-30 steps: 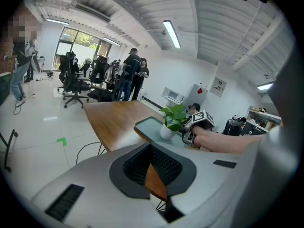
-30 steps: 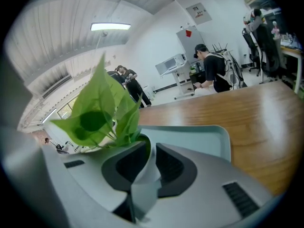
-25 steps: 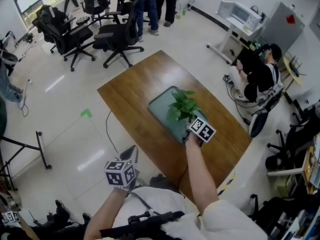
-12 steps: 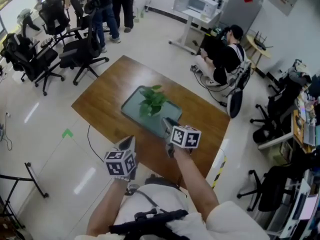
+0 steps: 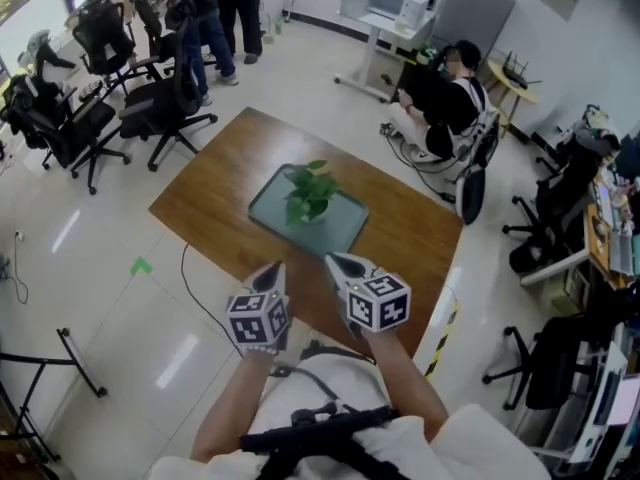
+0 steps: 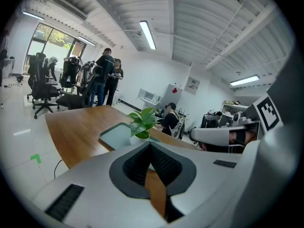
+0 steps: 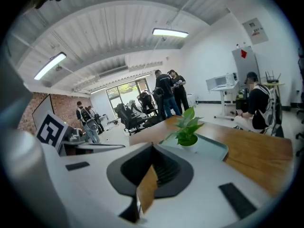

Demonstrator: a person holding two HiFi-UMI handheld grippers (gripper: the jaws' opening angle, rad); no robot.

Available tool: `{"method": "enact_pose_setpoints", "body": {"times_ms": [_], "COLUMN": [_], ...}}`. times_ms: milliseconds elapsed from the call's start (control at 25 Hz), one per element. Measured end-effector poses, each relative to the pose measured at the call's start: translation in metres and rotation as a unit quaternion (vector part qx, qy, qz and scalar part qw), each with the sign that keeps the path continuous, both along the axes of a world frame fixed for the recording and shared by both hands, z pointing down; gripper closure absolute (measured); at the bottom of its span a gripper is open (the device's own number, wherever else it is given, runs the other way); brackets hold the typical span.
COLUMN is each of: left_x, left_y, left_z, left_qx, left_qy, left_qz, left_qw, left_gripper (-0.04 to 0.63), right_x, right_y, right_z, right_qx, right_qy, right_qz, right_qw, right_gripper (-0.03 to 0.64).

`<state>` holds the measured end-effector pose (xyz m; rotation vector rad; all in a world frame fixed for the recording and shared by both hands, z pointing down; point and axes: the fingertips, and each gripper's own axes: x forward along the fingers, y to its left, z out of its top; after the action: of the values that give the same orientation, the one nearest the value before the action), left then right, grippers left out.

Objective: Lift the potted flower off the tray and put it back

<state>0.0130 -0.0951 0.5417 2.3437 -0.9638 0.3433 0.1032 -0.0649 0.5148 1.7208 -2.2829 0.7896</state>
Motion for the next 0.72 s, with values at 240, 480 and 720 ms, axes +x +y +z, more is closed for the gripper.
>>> {"method": "enact_pose_setpoints", "body": {"times_ms": [240, 480, 720], "left_x": [-0.006, -0.014, -0.015], "left_y": [0.002, 0.001, 0.002], "left_z": [-0.007, -0.003, 0.0], "left_qx": [0.002, 0.0, -0.007], "left_qy": [0.009, 0.011, 0.013], "left_qz": [-0.011, -0.02, -0.019], "left_qw": [0.9999, 0.9997, 0.9997], "left_gripper": [0.6, 0.6, 0.6], "right_x": [-0.008, -0.007, -0.014], "right_y": [0.005, 0.003, 0.005], "right_z": [0.014, 0.02, 0.028], "right_qx": [-0.023, -0.024, -0.035], "right_qy": [0.012, -0.013, -0.024], "right_qz": [-0.005, 0.006, 0.005], "right_qw": [1.0, 1.0, 0.999], "right_gripper": [0.618, 0.618, 0.618]}}
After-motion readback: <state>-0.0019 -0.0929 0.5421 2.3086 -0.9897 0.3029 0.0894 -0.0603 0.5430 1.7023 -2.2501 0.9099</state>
